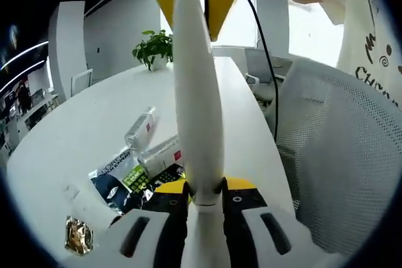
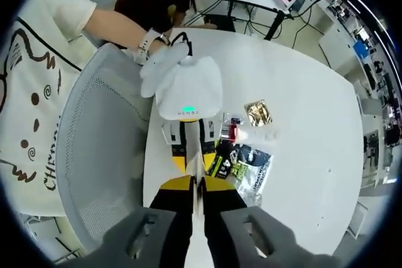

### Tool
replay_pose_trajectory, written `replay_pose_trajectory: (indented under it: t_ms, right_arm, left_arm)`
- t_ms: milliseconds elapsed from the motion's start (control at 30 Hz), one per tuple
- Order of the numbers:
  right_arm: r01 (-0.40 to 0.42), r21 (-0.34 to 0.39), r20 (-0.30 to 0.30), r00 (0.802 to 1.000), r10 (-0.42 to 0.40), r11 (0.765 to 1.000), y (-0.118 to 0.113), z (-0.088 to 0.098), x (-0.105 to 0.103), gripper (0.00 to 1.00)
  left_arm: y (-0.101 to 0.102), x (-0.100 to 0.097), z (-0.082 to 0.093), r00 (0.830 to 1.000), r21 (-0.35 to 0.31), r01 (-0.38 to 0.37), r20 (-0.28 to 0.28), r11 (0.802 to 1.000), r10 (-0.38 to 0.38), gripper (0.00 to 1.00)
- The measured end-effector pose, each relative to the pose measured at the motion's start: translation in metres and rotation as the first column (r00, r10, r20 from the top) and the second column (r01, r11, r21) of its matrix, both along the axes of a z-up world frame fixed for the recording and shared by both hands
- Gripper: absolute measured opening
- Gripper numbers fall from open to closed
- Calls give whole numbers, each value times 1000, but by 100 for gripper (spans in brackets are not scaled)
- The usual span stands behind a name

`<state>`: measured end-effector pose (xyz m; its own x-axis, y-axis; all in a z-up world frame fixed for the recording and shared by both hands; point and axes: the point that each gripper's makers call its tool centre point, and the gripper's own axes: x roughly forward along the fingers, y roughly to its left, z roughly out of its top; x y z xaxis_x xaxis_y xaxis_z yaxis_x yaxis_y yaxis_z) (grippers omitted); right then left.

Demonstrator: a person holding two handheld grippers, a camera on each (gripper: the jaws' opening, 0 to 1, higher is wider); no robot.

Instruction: Arrange the skincare products in the storage area until every visible bottle or jar stands upright without overlapping.

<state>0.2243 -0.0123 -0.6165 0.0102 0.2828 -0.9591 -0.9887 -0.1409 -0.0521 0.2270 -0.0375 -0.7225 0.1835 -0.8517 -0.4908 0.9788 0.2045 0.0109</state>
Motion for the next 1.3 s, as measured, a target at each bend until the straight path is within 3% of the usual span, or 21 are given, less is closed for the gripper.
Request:
replay_pose_trajectory:
  t_ms: [967, 1300]
  right_arm:
    - [55, 1, 45, 997, -55, 998, -13, -4, 41, 5]
    - [87, 5, 28, 996, -87, 996, -18, -4, 57, 5]
  left_arm:
    - [-14, 40, -2, 1000, 0, -3, -1, 1000, 3, 16]
    - [-16, 51, -2, 1000, -17, -6, -9, 1000, 6, 16]
